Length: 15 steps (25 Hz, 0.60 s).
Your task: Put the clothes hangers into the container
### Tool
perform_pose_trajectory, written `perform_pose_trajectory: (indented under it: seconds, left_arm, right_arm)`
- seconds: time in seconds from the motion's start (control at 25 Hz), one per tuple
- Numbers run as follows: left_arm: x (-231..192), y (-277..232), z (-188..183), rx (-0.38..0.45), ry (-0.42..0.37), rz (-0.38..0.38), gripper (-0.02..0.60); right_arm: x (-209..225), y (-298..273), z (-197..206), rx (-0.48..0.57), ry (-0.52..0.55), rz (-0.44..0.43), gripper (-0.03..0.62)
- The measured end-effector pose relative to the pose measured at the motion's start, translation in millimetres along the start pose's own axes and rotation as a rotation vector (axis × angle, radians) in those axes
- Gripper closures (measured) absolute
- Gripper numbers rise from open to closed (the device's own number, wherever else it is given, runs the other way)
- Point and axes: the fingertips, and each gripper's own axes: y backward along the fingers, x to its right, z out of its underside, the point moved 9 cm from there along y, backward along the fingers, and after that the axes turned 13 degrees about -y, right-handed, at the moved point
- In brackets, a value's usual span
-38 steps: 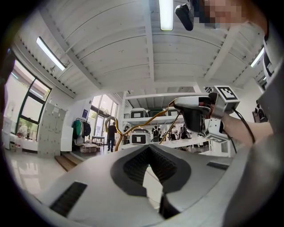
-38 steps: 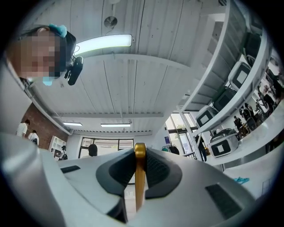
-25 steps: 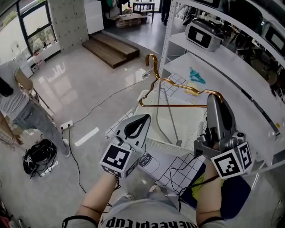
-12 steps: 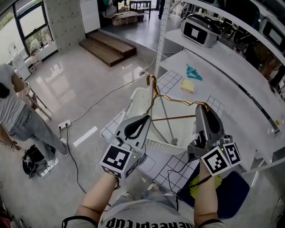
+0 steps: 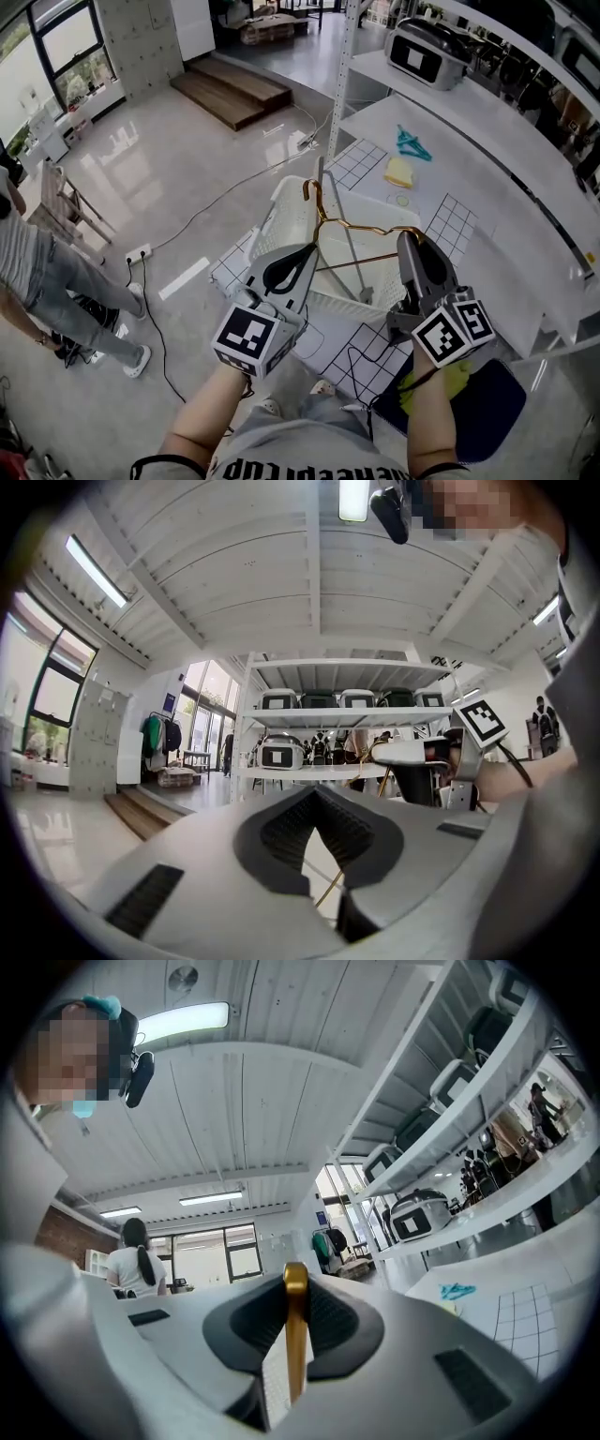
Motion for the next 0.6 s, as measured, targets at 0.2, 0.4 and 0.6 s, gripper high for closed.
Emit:
perform_pose_trajectory:
  seconds: [0.2, 0.4, 0.6]
  left_arm:
    - [3, -7, 4, -0.01, 0.014, 0.001, 0.569]
    - [3, -13, 10, -0.014, 0.011, -0.002, 0.569]
    - [6, -18, 13, -0.033, 0.034, 0.003, 0.569]
  right_arm:
    - [15, -1, 12, -0.038, -0.029, 0.008, 0.545]
    - [27, -1, 14, -0.047, -0.069, 0.005, 0.544]
    - [42, 2, 16, -0.06, -0.092, 0.03, 0.534]
